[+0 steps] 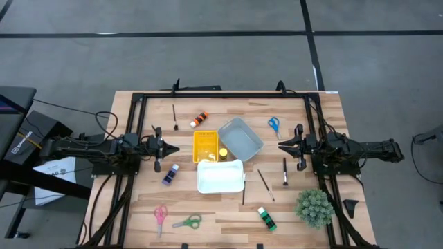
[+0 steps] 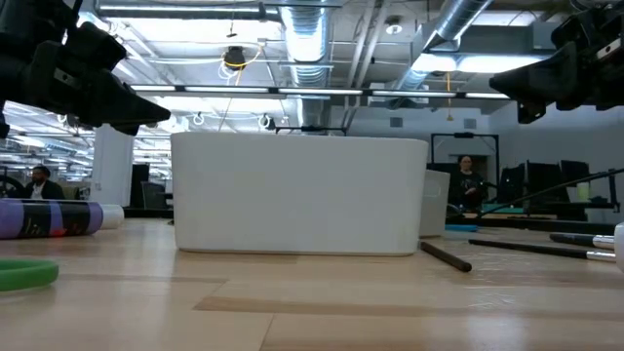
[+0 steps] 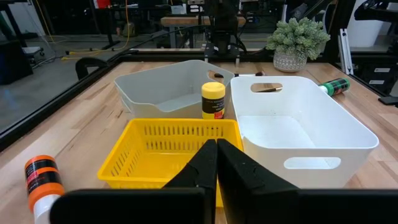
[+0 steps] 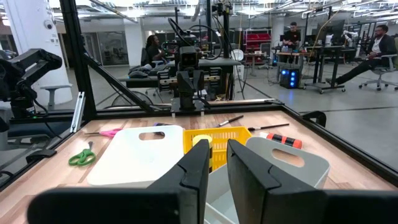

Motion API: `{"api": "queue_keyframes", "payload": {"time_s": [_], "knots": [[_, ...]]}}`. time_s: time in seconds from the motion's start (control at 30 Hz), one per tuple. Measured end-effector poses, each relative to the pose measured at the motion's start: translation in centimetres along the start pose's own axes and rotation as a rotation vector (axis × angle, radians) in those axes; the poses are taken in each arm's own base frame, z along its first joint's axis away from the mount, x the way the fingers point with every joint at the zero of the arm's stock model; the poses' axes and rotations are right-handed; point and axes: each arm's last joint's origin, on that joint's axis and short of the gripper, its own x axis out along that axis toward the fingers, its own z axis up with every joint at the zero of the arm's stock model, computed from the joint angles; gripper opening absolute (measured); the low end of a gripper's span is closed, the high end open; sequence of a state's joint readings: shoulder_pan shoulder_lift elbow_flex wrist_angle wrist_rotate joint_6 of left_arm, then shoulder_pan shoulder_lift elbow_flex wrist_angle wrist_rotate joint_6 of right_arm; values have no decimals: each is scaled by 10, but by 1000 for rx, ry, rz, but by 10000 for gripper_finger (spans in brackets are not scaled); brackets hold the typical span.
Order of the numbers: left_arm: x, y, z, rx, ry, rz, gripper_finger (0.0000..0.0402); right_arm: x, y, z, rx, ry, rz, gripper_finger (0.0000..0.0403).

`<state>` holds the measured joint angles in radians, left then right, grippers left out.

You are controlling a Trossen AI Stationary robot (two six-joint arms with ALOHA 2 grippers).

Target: Pick & Place Paint Supplies

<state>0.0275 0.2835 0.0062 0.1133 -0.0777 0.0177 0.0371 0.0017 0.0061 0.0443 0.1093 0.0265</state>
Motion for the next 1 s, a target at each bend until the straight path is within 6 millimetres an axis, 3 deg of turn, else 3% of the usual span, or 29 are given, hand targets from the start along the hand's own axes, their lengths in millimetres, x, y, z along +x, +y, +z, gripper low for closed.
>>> {"api": "queue_keyframes", "payload": {"time_s": [0.9,1.0], "knots": [[0,0,0,0,0,0,3,0,0,0,0,0,0,54],[0,0,6,-31,-60,-5,3,0,0,0,0,0,0,54]]}}
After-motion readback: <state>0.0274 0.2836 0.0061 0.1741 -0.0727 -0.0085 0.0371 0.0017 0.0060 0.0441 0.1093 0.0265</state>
